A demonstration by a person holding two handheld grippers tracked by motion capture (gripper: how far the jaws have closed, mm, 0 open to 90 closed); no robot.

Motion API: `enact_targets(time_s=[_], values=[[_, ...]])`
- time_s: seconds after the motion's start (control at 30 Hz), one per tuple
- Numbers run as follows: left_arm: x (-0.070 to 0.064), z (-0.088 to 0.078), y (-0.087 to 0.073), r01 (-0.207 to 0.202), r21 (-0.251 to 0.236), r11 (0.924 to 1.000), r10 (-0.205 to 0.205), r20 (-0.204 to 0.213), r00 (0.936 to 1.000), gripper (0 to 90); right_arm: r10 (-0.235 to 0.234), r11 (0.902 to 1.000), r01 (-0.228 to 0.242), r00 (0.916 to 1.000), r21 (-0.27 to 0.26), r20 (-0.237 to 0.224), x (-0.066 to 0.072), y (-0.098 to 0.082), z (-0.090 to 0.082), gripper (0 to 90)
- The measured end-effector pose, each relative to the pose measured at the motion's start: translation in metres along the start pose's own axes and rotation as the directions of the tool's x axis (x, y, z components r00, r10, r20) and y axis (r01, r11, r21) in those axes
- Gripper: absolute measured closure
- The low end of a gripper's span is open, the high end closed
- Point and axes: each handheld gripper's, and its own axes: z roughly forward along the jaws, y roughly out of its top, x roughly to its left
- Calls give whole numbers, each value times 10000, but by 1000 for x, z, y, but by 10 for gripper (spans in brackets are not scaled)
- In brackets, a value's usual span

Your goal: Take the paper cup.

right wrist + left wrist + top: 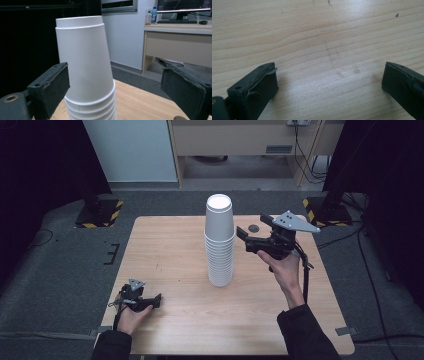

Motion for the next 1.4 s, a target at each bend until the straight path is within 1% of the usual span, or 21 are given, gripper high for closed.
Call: enact_targets(time_s=[0.03, 0.1, 0.17, 0.23, 0.4, 0.43, 0.47, 0.5, 0.53, 0.8, 1.0, 1.2, 1.4], values=[[0, 0, 0, 1, -1, 10000, -1, -1, 10000, 0, -53, 10000, 53, 9999, 20, -94, 3, 2, 4, 85], [0, 0, 0, 1, 1, 10000, -1, 0, 10000, 0, -72, 10000, 72, 9999, 35, -143, 5, 3, 6, 85], [0, 0, 0, -1, 2, 10000, 1, 0, 10000, 0, -45, 10000, 46, 9995, 19, -311, 9, 5, 13, 84], [0, 0, 0, 0, 2, 10000, 0, -1, 10000, 0, -77, 10000, 80, 9993, 57, -367, 12, 5, 17, 84], [0, 0, 0, 1, 3, 10000, -1, 0, 10000, 0, -122, 9997, 134, 9978, 180, -650, 20, 5, 29, 75], [0, 0, 0, 1, 3, 10000, -1, 0, 10000, 0, -122, 9997, 134, 9978, 180, -650, 20, 5, 29, 75], [0, 0, 0, 2, 2, 10000, -2, 0, 10000, 0, -158, 9995, 177, 9974, 268, -708, 23, 3, 35, 72], [0, 0, 0, 2, 2, 10000, -2, 0, 10000, 0, -158, 9995, 177, 9974, 268, -708, 23, 3, 35, 72], [0, 0, 0, 1, 2, 10000, -1, 0, 10000, 0, -189, 9992, 214, 9970, 333, -748, 25, 2, 40, 69], [0, 0, 0, 1, 1, 10000, -1, 1, 10000, 0, -79, 9986, 124, 9962, 508, -871, 29, -3, 56, 68], [0, 0, 0, 0, 2, 10000, 0, 1, 10000, 0, -27, 9974, 86, 9966, 719, -819, 29, -8, 66, 72], [0, 0, 0, 1, 0, 10000, -1, 2, 10000, 0, -27, 9966, 90, 9971, 820, -767, 30, -12, 73, 84], [0, 0, 0, -6, 6, 10000, 6, 1, 10000, 0, -53, 9960, 116, 9975, 888, -706, 29, -14, 77, 97]])
